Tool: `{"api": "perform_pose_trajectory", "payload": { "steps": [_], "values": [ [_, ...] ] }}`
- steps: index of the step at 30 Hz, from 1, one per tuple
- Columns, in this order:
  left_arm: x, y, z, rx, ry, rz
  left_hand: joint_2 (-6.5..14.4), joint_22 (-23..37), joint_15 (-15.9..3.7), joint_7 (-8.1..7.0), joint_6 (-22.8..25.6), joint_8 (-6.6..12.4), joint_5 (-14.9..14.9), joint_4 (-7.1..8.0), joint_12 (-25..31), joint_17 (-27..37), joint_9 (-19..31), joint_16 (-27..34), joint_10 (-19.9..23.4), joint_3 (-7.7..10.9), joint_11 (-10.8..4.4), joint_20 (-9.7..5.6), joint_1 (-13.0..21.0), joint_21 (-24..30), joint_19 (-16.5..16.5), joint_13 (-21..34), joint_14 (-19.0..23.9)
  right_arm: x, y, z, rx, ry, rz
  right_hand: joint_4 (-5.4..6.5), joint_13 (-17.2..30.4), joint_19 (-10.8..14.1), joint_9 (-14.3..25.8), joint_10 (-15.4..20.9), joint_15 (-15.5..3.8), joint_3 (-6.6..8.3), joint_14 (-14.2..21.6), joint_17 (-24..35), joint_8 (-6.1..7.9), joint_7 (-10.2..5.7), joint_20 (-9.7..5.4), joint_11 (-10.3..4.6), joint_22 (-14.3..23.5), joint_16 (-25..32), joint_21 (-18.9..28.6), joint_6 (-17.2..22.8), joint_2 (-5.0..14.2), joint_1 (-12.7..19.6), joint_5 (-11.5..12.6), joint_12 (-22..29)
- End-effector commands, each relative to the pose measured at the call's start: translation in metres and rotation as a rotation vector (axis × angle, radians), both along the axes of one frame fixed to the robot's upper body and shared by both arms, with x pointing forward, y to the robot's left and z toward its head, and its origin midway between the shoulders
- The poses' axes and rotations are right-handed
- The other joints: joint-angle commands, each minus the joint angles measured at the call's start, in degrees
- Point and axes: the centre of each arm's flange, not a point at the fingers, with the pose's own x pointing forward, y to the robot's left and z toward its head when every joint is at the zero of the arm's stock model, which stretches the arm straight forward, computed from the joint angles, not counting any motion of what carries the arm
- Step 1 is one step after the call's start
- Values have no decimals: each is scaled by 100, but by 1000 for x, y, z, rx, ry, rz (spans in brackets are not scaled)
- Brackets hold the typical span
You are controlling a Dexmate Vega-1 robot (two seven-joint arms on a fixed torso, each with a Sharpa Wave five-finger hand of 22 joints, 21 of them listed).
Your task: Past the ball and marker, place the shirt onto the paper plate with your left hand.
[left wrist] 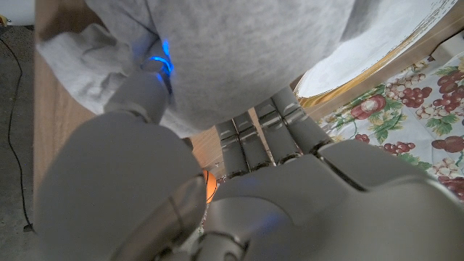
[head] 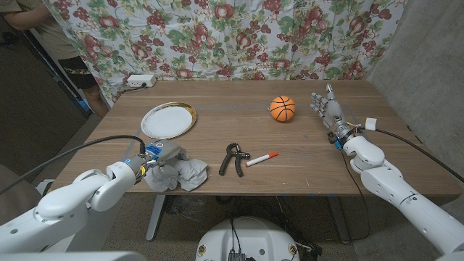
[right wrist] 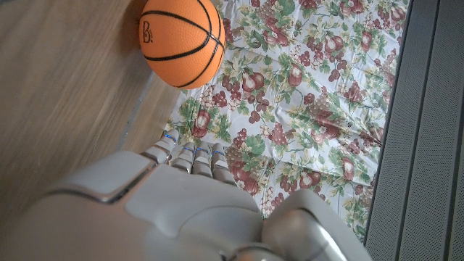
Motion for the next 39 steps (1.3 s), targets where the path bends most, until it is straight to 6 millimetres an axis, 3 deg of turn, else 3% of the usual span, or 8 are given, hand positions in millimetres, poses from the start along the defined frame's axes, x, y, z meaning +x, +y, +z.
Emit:
{"api": "perform_pose_trajectory", "payload": {
  "steps": [1,39],
  "values": [
    [1,-6,7,-12,-24,-20,286,24,-737,-328,816,27,15,720,-35,111,1456,84,518,744,-416,-782,301,93,-26,57,277,2,-2,4,-5,-1,-2,-10,8,-18,33,2,-24,-9,-13,14,12,-11,35,-22,15,17,-17,17,99,44,10,34],
    [-18,-15,53,-152,-137,-32,230,-40,-688,-273,720,115,41,691,-240,509,1210,31,641,639,-355,-732,221,586,-277,93,274,1,-11,-1,58,0,8,-12,8,-51,33,18,-19,8,-12,13,16,-3,-27,19,15,18,-29,28,126,56,4,41]
  ]
}}
